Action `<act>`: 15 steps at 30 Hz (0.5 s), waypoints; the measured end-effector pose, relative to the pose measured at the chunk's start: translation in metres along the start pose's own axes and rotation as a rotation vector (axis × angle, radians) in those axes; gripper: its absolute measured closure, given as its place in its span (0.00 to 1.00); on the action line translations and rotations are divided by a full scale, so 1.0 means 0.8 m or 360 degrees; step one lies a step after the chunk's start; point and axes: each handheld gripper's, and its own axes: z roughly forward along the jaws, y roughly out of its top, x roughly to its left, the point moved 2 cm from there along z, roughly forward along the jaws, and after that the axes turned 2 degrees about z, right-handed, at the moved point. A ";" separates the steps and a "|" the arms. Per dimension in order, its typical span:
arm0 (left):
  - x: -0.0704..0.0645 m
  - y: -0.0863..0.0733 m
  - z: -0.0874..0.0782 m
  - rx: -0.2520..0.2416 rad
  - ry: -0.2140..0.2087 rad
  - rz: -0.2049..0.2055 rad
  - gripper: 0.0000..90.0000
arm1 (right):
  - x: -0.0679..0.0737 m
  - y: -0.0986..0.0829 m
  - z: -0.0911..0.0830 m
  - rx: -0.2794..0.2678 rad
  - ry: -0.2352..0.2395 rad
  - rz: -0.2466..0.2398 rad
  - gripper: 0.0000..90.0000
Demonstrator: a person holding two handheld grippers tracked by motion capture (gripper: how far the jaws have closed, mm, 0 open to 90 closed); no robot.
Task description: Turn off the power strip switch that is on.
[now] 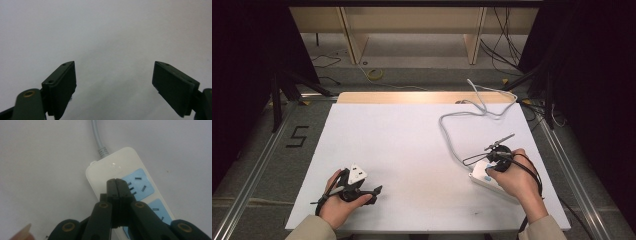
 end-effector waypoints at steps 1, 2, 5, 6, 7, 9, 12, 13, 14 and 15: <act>0.000 0.000 0.000 0.0000 0.0000 0.0000 0.21 | 0.000 0.000 0.001 0.0001 0.0004 -0.0001 1.00; 0.000 0.000 0.000 0.0000 0.0000 0.0001 0.21 | 0.001 0.000 0.001 0.0004 0.0003 0.0001 1.00; 0.000 0.000 0.000 0.0000 0.0000 0.0006 0.21 | 0.001 0.001 0.002 0.0016 0.0003 -0.0004 1.00; 0.000 0.000 0.000 0.0000 0.0000 0.0001 0.21 | 0.001 0.001 0.003 0.0018 0.0002 -0.0005 1.00; 0.000 0.000 0.000 0.0000 0.0000 0.0000 0.21 | 0.001 0.001 0.003 0.0022 0.0004 -0.0005 1.00; 0.000 0.000 0.000 0.0000 0.0000 0.0000 0.21 | 0.002 0.001 0.004 0.0022 0.0005 0.0004 1.00; 0.000 0.000 0.000 0.0000 0.0000 -0.0001 0.21 | 0.001 0.001 0.005 0.0030 0.0002 -0.0011 1.00; 0.000 0.000 0.000 0.0000 0.0000 0.0000 0.21 | 0.001 0.001 0.005 0.0035 0.0005 -0.0011 1.00; 0.000 0.000 0.000 0.0001 -0.0001 0.0000 0.21 | 0.001 0.001 0.005 0.0034 0.0001 -0.0008 1.00; 0.000 0.000 0.000 0.0000 -0.0001 -0.0001 0.21 | 0.001 0.001 0.006 0.0038 0.0002 -0.0004 1.00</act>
